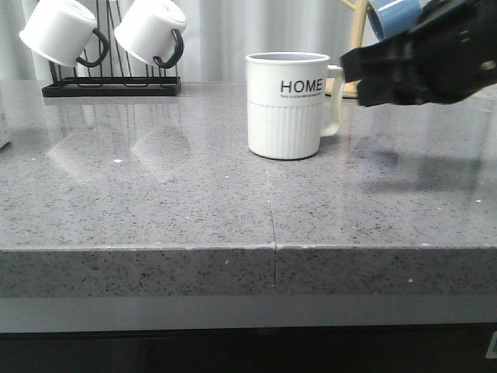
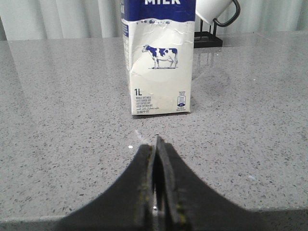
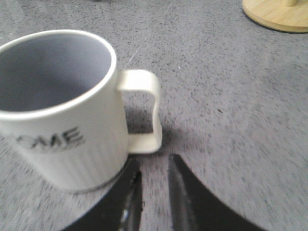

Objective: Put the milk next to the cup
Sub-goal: 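Release the mug handle and withdraw the right gripper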

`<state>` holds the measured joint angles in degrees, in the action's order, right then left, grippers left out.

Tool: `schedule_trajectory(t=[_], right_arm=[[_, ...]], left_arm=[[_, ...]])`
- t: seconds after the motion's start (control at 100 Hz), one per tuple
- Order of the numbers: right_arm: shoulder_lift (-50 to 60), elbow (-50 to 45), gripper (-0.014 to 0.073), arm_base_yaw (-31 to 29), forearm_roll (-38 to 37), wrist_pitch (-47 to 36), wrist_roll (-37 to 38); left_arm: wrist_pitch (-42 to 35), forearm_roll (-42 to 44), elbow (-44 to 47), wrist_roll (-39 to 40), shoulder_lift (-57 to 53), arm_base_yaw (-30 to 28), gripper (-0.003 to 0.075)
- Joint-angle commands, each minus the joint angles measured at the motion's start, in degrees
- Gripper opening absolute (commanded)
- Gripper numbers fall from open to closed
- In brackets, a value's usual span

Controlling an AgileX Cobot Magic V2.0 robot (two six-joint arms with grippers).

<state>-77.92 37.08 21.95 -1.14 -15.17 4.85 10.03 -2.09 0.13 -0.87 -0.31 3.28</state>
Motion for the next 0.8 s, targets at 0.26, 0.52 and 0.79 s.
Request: schedule_trajectory(t=[0.26, 0.52, 0.79], right_arm=[[24.7, -7.5, -0.0038, -0.1, 0.2, 10.8, -0.4], [42.1, -11.1, -0.0038, -0.1, 0.3, 22.4, -0.3], [59.6, -13.1, -0.0038, -0.1, 0.4, 33.1, -0.3]], left_arm=[[-4.5, -0.1, 2.4, 0.2, -1.8, -0.2, -0.0021], [-4.5, 0.5, 2.4, 0.1, -1.8, -0.2, -0.0021], [-4.5, 0.5, 2.4, 0.1, -1.8, -0.2, -0.0021]])
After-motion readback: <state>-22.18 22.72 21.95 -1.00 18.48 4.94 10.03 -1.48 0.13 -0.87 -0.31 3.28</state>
